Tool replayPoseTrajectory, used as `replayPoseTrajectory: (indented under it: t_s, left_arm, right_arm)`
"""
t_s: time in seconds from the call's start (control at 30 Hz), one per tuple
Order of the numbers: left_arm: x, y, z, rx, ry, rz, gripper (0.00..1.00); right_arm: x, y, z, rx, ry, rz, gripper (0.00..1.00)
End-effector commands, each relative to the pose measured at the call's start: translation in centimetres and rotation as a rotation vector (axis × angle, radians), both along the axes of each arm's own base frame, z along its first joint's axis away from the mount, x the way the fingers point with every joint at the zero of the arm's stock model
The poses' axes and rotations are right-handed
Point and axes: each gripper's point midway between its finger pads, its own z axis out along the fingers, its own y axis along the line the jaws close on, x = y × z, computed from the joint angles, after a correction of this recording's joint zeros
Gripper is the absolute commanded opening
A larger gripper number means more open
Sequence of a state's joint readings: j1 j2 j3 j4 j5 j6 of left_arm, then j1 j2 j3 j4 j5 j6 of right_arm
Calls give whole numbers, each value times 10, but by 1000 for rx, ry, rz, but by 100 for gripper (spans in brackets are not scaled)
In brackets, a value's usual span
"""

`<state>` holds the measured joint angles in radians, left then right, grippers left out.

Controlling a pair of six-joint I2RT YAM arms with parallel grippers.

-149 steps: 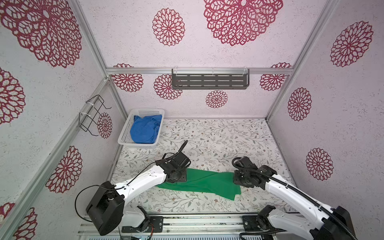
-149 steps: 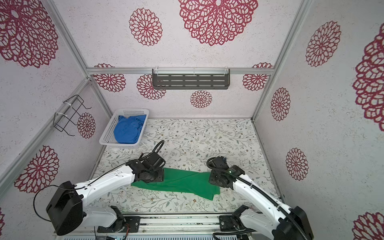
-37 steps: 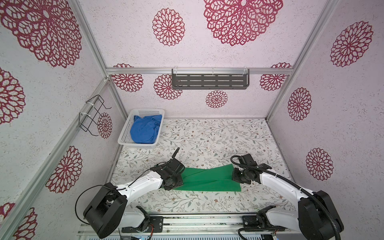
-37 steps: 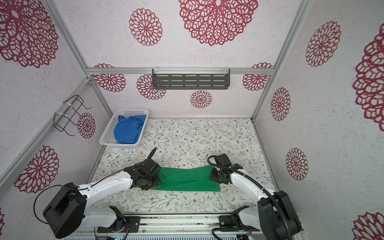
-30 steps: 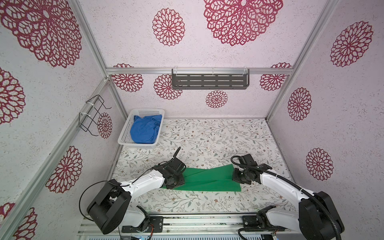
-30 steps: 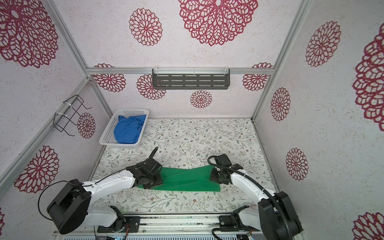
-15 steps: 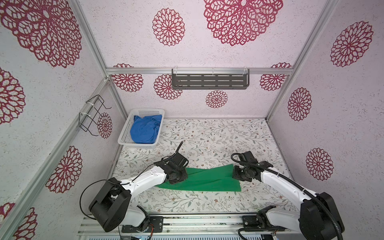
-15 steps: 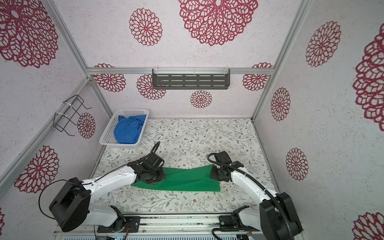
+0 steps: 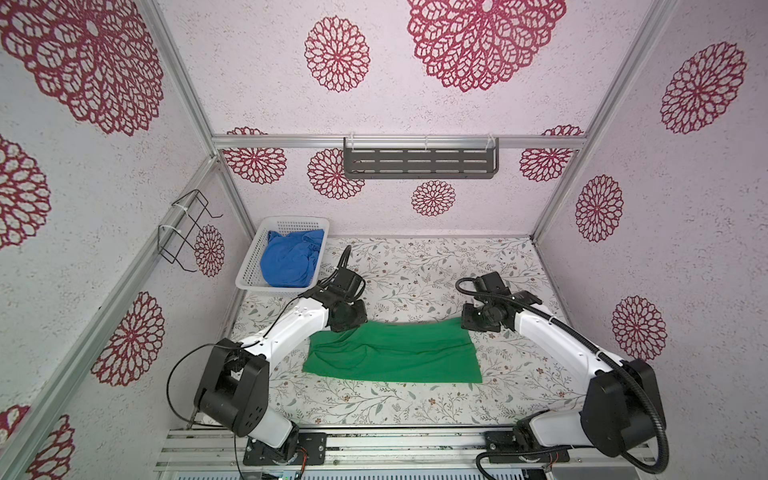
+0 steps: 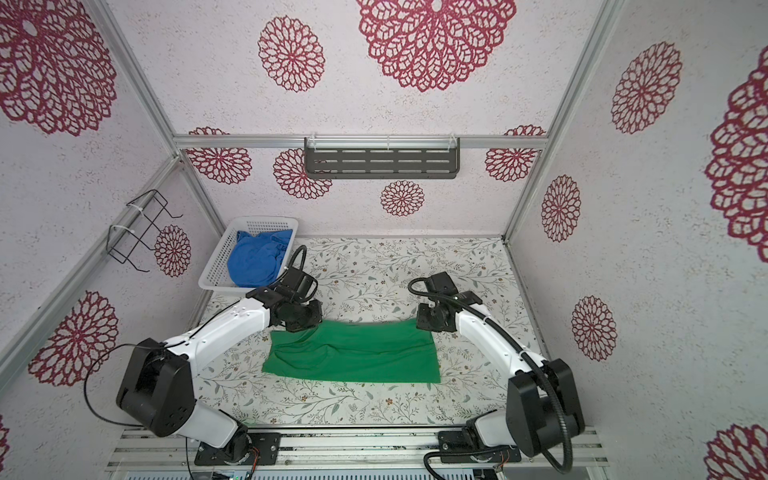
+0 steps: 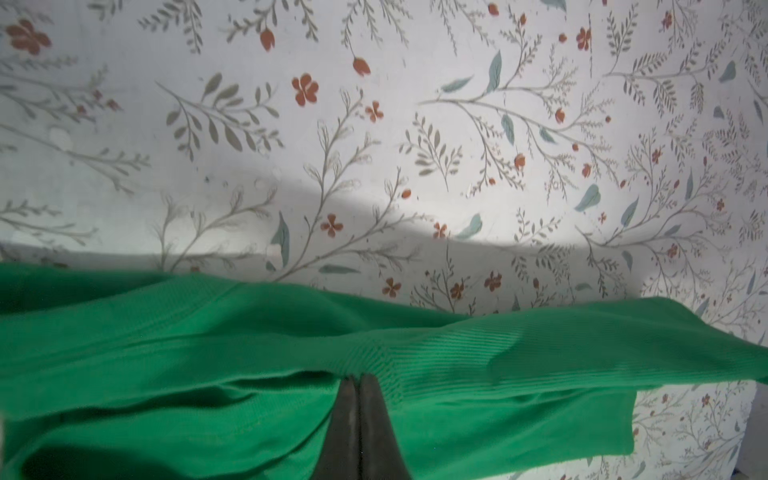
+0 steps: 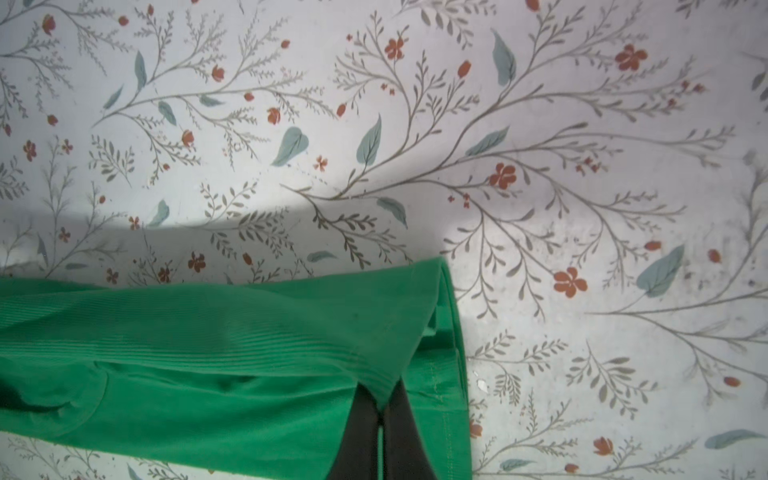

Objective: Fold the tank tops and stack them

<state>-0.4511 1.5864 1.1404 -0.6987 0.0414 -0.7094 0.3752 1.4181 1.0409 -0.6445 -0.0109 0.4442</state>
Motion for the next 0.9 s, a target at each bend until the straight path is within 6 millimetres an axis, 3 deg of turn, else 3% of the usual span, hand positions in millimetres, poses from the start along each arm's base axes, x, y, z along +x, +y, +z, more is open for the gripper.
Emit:
replayPoseTrajectory:
  t_s: [0.0,0.23,0.37,0.53,0.57,0.7,0.87]
  left_arm:
    - [19,7,-2,44,0,-63,0]
    - [70,12,-12,65,-33,-86,0]
    - [90,7,-23,70,-29,-115,0]
    - [100,5,-27,90,-35,-136,0]
    - [100,6,-40,102,-10,-139,0]
    - [100,8,-48,114,7,-142,0]
    - [102,10,-56,112,14,-138,0]
  right_arm:
    - [25,-6,10,-59,-43,28,0]
    - [75,-4,5,-104,-80,53,1]
    - [100,-7,-1,-134,-82,65,2]
    - [123,-11,-5,-151,-88,68,7]
    - [127,-11,-4,-145,-93,67,9]
    - [142,-14,7,-106,-109,54,16]
    - [158,-22,20,-84,-125,29,18]
